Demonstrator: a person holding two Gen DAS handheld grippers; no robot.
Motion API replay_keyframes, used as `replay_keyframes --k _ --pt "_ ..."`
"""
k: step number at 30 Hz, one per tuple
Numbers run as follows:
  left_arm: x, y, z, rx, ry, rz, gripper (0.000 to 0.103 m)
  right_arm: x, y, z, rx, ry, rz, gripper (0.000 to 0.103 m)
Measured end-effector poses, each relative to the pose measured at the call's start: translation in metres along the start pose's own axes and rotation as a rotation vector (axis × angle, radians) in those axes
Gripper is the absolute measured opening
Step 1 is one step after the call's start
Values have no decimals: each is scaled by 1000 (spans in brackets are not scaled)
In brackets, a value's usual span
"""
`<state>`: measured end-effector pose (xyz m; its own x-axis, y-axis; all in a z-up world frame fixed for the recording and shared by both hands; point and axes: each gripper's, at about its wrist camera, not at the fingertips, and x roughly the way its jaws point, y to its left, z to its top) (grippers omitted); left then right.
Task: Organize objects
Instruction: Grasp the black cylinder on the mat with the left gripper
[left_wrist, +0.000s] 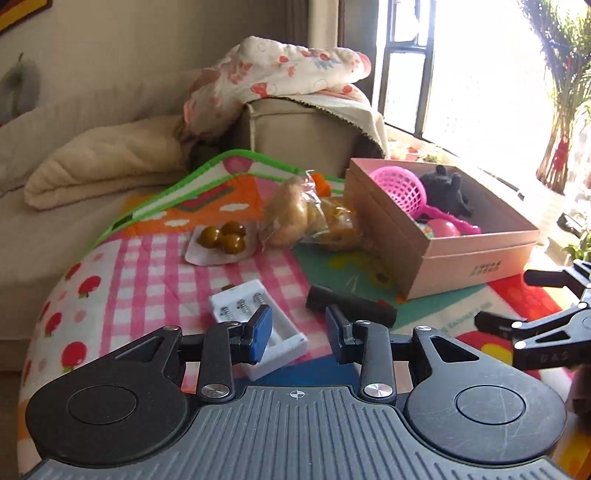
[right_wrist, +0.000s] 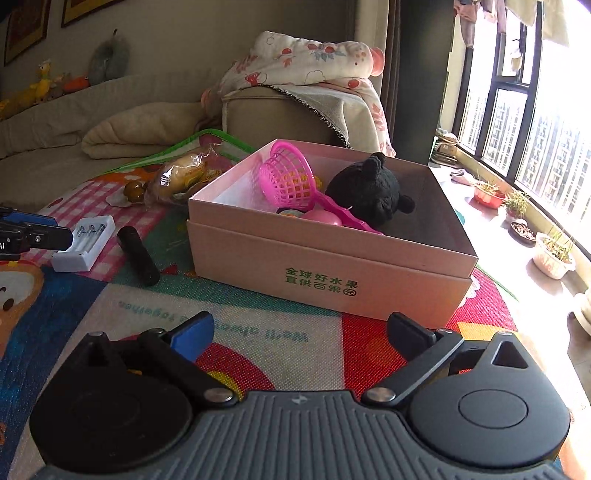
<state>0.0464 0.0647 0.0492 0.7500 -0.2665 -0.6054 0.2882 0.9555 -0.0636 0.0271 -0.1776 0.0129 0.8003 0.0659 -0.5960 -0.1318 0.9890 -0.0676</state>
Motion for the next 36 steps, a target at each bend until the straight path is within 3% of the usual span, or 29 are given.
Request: replay_keyframes --k 2,7,14,22,30,36 --pt "13 -4 10 -21 19 -16 40 -1 -1 -1 4 -5 0 100" --pt "45 -14 25 -71 68 77 39 -6 -3 -3 25 -27 -6 103" --pt "52 -23 23 -123 142 110 38 -3 -5 -3 32 -17 15 103" --pt "61 -26 26 -216 152 100 38 -4 -4 -3 37 -20 13 103" --pt "80 -50 26 -138 122 118 40 -6 -6 -4 54 -29 11 103" --pt "88 -53 24 -123 116 136 49 -5 -7 -4 65 -21 -1 103"
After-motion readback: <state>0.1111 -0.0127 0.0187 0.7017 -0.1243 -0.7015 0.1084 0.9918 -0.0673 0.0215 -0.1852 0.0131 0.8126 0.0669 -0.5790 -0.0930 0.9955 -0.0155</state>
